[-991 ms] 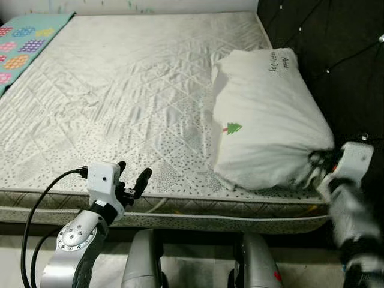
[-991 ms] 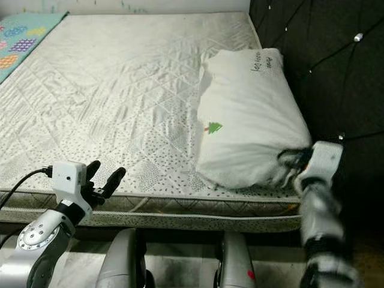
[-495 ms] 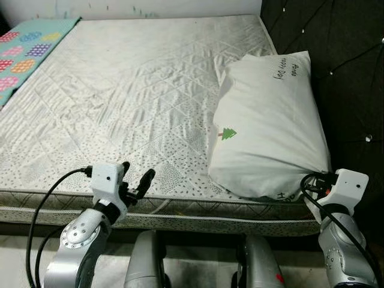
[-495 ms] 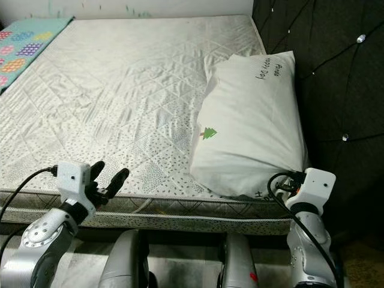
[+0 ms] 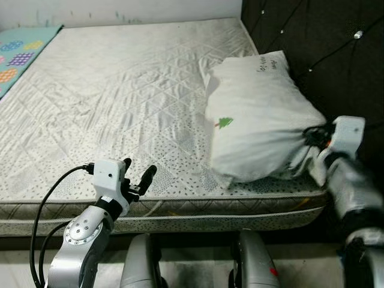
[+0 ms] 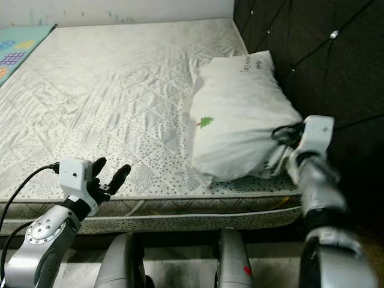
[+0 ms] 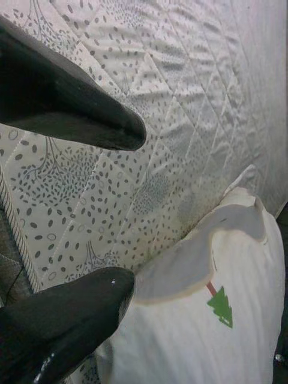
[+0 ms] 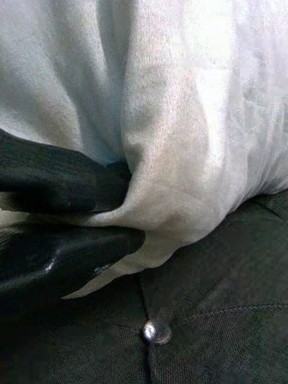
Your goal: Clean up the room
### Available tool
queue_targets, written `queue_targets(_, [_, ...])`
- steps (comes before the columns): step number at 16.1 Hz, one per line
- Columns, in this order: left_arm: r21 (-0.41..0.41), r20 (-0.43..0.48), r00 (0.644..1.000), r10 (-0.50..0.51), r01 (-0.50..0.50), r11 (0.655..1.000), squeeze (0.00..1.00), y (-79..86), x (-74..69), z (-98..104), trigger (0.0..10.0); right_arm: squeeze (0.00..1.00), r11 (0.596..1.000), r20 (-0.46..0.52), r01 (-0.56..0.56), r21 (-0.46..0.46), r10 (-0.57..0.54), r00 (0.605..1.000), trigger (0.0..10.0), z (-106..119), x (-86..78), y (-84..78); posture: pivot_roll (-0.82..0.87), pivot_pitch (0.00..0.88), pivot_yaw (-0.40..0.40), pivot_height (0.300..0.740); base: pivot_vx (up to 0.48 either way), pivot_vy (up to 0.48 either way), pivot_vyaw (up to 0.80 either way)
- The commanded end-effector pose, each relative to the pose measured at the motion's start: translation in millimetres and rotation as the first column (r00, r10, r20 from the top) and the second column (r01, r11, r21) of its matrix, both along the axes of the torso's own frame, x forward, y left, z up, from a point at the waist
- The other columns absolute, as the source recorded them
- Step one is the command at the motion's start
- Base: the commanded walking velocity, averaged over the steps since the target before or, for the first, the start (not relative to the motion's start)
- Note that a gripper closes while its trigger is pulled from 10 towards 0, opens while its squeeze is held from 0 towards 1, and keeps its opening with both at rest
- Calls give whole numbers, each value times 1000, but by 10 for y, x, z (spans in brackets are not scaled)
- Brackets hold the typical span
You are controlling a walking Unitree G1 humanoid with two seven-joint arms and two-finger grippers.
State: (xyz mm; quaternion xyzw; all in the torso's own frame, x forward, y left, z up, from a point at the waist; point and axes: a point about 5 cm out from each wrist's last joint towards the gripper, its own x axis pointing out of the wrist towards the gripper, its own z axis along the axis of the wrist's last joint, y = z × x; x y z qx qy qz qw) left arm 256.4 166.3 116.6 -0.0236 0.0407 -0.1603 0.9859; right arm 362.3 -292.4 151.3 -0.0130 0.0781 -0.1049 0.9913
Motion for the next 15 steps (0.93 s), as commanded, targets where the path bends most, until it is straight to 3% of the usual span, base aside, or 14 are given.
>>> queue_targets(1, [24,9,999,42,-43,999,0,96,-31,8,10000,0,997,119,55,-49,-49,992,0,459,71,-229,3,64,24,576,0,0,0])
queue_targets(3, [24,10,999,51,-51,998,0,105,-41,3,10000,0,990,113,112,-80,-103,988,0,553,34,-396,5,62,17,576,0,0,0])
queue_targets(6, [23,11,999,52,-52,998,0,90,-34,-3,10000,0,987,83,138,-85,-131,988,235,500,-20,-497,1,58,16,576,0,0,0])
queue_targets(7, [21,11,999,49,-49,999,0,81,-24,-9,10000,0,990,53,113,-84,-109,993,10000,375,-24,-438,-10,52,19,576,0,0,0])
queue_targets(12, [17,10,999,40,-40,999,0,49,-1,-19,10000,0,999,-20,44,-5,-44,999,10000,-243,-121,-91,-22,50,26,576,0,0,0])
queue_targets(13, [17,10,999,39,-39,999,0,46,3,-20,10000,1000,999,-14,41,8,-41,999,10000,-300,-141,-46,-23,50,26,576,0,0,0])
queue_targets(15, [16,9,999,38,-38,999,0,38,7,-26,10000,1000,999,-5,49,-6,-49,999,10000,-344,-163,-8,-26,49,25,576,0,0,0])
